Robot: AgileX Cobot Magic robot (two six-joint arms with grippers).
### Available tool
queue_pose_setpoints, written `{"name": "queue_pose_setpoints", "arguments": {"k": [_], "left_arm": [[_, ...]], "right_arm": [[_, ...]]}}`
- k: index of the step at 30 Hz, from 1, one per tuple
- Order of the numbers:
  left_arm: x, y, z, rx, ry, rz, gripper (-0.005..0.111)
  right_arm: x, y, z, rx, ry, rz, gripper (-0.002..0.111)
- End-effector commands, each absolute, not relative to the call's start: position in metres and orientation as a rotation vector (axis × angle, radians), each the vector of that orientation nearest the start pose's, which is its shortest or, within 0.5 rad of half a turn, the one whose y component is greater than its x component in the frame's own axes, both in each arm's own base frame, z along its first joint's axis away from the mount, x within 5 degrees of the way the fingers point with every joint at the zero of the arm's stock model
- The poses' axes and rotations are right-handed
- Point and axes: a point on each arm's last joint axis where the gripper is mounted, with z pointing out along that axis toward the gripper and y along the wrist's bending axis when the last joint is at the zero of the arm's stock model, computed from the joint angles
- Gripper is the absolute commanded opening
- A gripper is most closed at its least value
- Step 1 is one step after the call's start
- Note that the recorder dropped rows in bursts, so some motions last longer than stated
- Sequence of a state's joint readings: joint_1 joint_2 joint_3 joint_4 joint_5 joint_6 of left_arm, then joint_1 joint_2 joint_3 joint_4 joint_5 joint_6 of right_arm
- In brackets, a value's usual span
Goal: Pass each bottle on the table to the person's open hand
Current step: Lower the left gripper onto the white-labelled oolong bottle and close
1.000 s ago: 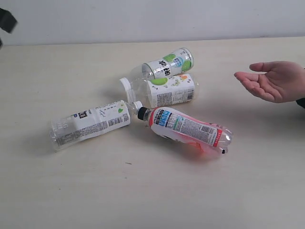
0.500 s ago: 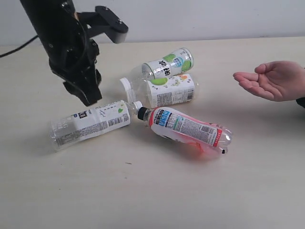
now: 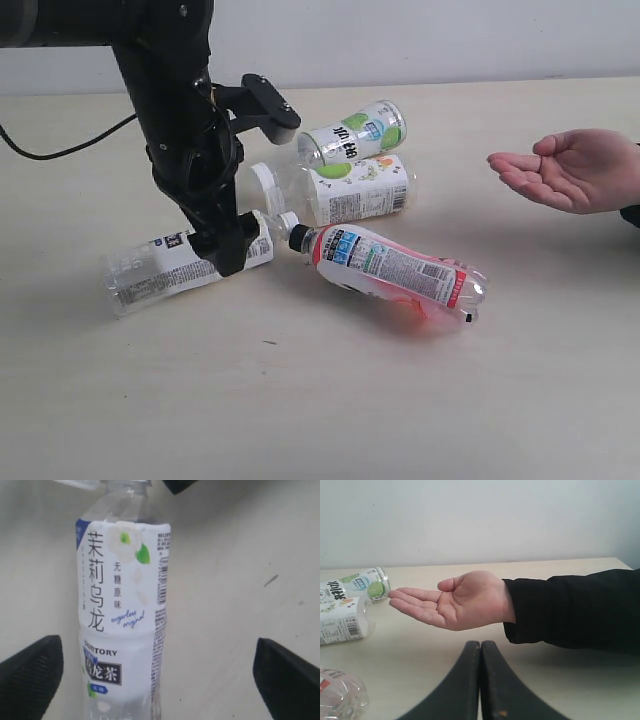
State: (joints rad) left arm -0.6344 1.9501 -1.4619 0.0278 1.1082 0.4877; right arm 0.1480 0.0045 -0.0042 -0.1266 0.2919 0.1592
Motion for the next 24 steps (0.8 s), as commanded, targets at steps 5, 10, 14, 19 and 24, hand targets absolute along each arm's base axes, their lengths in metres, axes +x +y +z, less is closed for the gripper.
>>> {"name": "queue_pose_setpoints", "arguments": {"k": [5,10,14,19,24], "left_arm": [[0.324,-0.22,0.199,1.618,2.553,-0.029,0.099],[0.332,-0.205,0.194,1.551,2.603,-0.099,0.099],[0.335,-0.207,0.184,1.588,2.584,-0.098,0.099],[0.338,-0.209,0.159,1.621,2.625,-0.099,0.099],[0.341,-0.21,0.144,1.631,2.643,-0.097,0.099]], "right_arm": [[0.055,0.004,0.188,-0.078,1.766,0.088,0.0],[0.055,0.004,0.188,-0.078,1.766,0.088,0.0],[0.055,0.004,0.188,-0.078,1.766,0.088,0.0],[0.055,0.004,0.188,-0.078,1.766,0.088,0.0],[0.055,0.004,0.188,-0.078,1.766,0.088,0.0]]}}
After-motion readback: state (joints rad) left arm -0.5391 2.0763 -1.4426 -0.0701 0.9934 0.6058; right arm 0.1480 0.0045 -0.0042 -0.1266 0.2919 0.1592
